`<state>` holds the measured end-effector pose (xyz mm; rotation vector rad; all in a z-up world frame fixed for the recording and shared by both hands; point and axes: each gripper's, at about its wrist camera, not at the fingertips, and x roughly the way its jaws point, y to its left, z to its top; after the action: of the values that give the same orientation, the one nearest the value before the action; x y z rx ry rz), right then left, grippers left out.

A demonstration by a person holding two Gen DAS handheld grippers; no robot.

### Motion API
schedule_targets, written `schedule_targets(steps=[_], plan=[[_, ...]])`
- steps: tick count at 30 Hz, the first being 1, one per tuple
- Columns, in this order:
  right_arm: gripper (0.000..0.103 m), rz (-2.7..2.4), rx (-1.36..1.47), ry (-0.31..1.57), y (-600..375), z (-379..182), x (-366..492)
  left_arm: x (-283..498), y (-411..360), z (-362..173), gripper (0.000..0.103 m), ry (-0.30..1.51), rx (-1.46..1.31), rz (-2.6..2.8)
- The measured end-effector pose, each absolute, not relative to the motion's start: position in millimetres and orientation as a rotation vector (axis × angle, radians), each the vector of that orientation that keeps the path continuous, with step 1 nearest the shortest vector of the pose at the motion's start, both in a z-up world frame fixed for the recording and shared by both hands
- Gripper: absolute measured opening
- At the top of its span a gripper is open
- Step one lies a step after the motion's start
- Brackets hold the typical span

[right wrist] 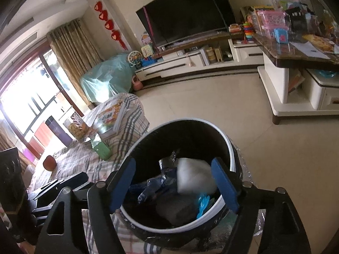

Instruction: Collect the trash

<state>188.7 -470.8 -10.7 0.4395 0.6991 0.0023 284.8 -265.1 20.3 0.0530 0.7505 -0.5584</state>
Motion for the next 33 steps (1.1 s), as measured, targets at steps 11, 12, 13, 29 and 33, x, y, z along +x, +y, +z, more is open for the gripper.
schedule_targets(steps=[11, 12, 13, 29, 33], plan=[[0.089, 0.006, 0.453, 0.619, -423.2, -5.3, 128.1, 209.6, -185.0, 6.2, 0.062, 0.699, -0.081, -0.443], [0.090, 0.006, 0.443, 0.613, -415.3, -5.5, 120.7, 200.8, -181.6, 5.3, 0.062, 0.694, -0.084, -0.433], [0.090, 0.006, 0.435, 0.609, -411.5, -5.1, 117.7, 191.9, -175.9, 3.3, 0.063, 0.686, -0.085, -0.420], [0.103, -0.085, 0.196, 0.336, -350.6, 30.1, 45.9, 79.0, -138.4, 18.9, 0.102, 0.400, -0.049, -0.235], [0.103, -0.077, 0.168, 0.346, -342.1, 23.3, 43.8, 60.1, -140.4, 14.9, 0.102, 0.368, -0.020, -0.205]])
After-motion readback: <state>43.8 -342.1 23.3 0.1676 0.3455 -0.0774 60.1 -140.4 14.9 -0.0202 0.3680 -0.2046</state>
